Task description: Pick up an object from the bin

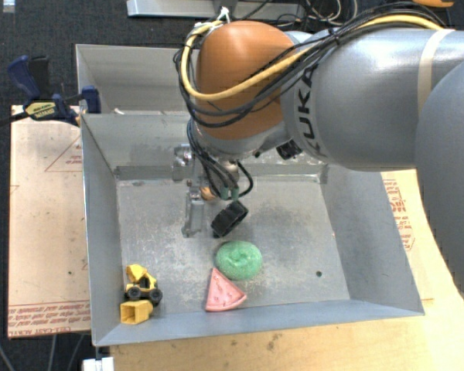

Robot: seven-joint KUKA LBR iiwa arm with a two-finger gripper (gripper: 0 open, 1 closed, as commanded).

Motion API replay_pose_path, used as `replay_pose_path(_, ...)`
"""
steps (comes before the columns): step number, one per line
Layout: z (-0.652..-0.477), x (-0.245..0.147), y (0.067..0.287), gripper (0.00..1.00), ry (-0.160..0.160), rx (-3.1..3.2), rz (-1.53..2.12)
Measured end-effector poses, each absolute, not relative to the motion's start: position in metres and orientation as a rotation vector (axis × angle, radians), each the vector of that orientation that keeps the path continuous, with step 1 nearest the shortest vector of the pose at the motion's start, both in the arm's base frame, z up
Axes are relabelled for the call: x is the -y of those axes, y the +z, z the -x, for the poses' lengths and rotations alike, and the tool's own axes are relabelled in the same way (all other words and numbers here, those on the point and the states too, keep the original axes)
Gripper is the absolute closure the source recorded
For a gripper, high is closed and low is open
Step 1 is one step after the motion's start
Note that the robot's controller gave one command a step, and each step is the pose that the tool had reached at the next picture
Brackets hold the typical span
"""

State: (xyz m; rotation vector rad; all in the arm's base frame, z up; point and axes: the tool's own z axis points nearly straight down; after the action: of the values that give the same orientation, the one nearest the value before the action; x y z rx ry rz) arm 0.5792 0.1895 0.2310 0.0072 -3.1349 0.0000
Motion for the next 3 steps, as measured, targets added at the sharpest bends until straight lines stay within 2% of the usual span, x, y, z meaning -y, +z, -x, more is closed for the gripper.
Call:
replay_pose_path(1,-0.581,-0.188,0.236,0.00,-0.002,3.143,-0.001)
replay_pose_path(2,-0.559,-0.204,0.191,0.00,-0.002,3.136,-0.234)
replay_pose_path(3,-0.491,-0.235,0.161,0.00,-0.001,3.136,-0.163)
